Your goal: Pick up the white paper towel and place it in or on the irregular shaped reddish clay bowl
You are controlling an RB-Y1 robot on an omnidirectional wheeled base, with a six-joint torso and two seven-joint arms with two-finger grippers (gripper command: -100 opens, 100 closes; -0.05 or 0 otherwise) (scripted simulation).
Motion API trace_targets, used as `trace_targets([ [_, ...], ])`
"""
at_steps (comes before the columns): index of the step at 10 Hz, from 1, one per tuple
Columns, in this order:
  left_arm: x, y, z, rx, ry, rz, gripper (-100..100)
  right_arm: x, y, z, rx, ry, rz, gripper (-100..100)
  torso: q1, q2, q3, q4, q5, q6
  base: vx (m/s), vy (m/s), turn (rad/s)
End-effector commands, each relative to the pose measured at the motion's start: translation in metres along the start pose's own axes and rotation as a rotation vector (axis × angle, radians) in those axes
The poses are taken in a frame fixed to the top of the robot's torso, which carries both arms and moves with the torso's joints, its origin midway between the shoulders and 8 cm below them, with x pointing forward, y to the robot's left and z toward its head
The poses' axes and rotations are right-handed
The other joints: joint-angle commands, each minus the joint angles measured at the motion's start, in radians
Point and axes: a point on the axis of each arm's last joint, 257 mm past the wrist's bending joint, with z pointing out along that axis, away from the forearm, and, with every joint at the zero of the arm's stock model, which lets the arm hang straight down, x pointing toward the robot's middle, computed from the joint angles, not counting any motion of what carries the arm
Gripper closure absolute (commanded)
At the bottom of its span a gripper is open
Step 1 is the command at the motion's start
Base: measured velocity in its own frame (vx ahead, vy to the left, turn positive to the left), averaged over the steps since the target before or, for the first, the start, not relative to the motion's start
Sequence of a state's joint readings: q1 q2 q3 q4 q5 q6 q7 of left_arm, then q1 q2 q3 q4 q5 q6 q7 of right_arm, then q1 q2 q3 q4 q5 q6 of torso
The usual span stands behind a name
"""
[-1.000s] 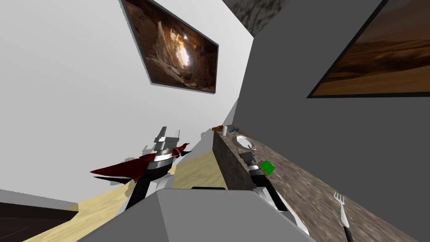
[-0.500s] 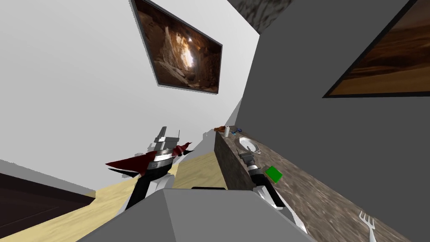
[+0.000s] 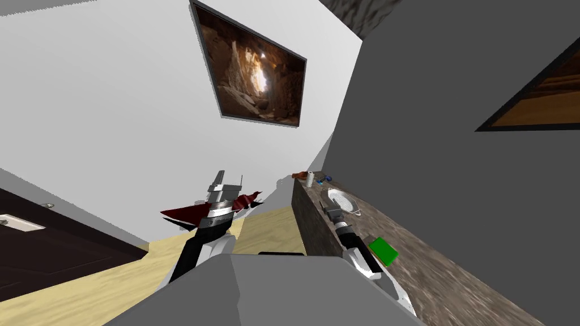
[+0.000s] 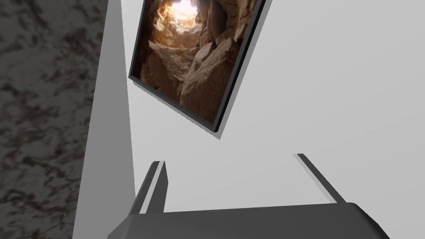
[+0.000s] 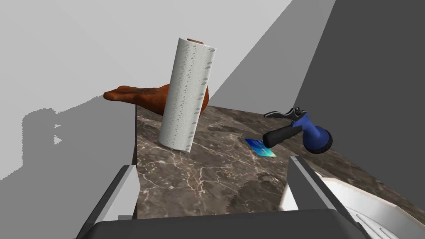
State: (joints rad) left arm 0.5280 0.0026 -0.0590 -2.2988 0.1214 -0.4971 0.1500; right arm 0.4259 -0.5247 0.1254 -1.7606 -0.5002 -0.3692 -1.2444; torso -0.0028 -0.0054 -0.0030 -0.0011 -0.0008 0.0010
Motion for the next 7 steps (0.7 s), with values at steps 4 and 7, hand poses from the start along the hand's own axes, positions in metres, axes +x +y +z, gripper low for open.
trace_targets([
  [4,0.0,0.0,0.0,0.0,0.0,0.0,0,-0.024,0.009,0.006,0.013,-0.052,0.135,-100,0.001,-0.001,-0.001,0.0,0.0,0.0,0.066,-0.019,0.144],
  [7,0.0,0.0,0.0,0.0,0.0,0.0,0,-0.037,0.02,0.013,0.014,-0.083,0.22,-100,0.0,-0.005,-0.003,-0.001,0.0,-0.001,0.119,-0.035,0.217],
])
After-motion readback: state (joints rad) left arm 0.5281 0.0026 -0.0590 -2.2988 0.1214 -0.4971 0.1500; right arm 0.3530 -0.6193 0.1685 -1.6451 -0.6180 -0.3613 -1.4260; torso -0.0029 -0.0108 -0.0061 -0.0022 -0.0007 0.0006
